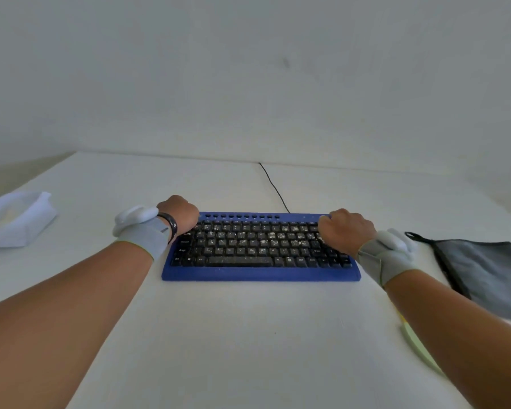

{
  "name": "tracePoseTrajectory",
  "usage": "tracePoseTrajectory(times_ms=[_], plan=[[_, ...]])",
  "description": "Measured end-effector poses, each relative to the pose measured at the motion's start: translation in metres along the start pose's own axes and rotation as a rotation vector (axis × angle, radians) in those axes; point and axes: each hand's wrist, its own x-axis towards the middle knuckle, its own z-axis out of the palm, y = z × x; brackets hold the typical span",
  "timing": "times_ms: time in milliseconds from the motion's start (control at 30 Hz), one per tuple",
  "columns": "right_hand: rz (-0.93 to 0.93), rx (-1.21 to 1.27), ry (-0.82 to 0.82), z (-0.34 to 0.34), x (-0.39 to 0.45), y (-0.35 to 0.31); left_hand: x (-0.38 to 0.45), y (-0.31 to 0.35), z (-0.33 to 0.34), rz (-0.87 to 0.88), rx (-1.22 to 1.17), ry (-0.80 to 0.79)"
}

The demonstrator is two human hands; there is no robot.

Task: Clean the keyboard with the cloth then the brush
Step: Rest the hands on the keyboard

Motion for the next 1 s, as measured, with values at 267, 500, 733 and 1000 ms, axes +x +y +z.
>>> tracePoseTrajectory(times_ms=[267,500,733,1000], plan=[[-0.026,-0.009,0.022,0.008,-0.002,-0.010,0.003,-0.008,-0.004,-0.006,0.002,0.001],[-0.037,0.001,0.012,0.006,-0.003,-0.013,0.002,-0.015,-0.011,-0.004,0.001,-0.016],[-0.023,0.003,-0.076,0.009,0.005,-0.017,0.006,-0.018,-0.014,-0.007,-0.011,-0.036],[-0.011,-0.006,-0.024,0.018,0.010,-0.013,0.005,-0.015,-0.014,-0.004,0.091,-0.076]])
